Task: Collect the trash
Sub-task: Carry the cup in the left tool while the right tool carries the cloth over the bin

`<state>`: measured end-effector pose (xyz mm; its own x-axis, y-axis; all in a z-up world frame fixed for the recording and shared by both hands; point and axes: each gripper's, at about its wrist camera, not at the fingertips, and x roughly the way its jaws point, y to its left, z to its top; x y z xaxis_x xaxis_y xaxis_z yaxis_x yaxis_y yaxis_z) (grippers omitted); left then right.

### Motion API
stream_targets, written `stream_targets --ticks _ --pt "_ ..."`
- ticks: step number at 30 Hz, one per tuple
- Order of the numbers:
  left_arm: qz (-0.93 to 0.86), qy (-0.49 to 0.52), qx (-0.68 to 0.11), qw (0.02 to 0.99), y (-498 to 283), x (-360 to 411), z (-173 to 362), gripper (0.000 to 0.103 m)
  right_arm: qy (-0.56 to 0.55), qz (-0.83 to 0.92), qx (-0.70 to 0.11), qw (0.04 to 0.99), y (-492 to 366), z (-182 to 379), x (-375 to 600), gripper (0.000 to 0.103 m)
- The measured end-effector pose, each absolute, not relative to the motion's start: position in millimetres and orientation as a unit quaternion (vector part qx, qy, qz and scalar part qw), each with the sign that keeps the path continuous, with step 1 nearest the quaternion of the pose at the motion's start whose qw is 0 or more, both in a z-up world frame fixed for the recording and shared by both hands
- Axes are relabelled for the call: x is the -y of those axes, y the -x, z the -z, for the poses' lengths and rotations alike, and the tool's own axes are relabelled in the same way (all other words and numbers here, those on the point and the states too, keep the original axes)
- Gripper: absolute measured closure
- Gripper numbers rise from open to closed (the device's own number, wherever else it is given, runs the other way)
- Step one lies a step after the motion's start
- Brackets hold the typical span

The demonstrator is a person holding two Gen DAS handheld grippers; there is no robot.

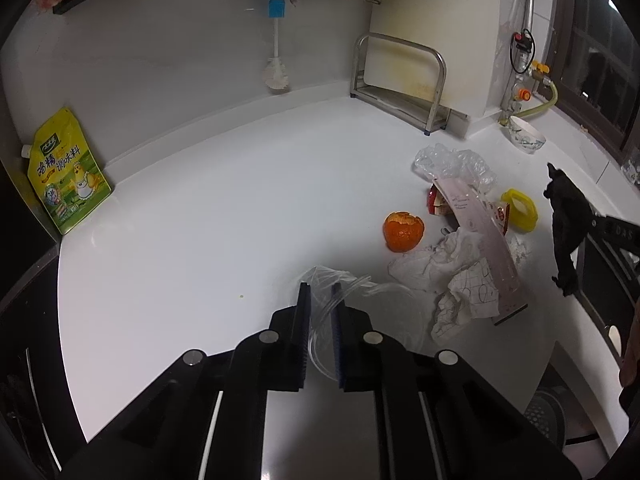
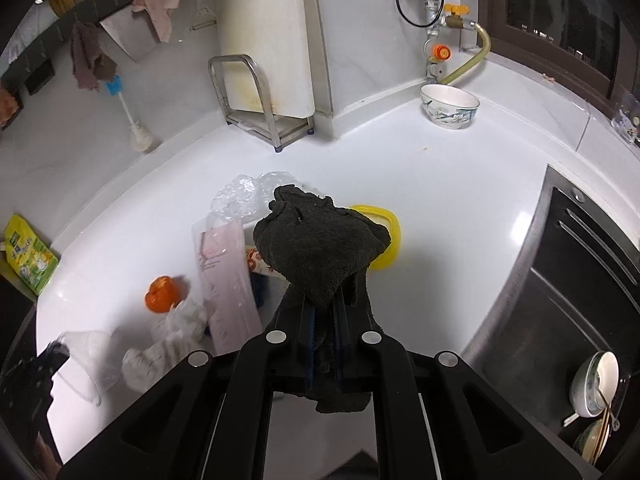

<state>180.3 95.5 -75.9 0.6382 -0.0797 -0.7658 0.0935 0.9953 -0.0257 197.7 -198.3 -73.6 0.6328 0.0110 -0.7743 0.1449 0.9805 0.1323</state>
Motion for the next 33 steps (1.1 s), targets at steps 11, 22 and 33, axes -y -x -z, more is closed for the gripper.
stream_targets --ticks 11,22,33 --pt "0.057 -0.01 -0.4 0.915 -157.7 -93.4 54.3 0.093 -0.108 0.026 -0.414 0.904 -138.5 56.8 195.5 0.096" --pt "0.102 -0.035 -0.4 0.91 -105.1 -50.6 38.5 0.092 -0.112 0.011 -0.429 0.896 -70.1 59.7 190.6 0.096" --pt "0.142 -0.057 -0.432 0.889 -40.1 16.1 59.6 0.093 -0.122 0.015 -0.476 0.871 3.7 95.6 209.3 0.096"
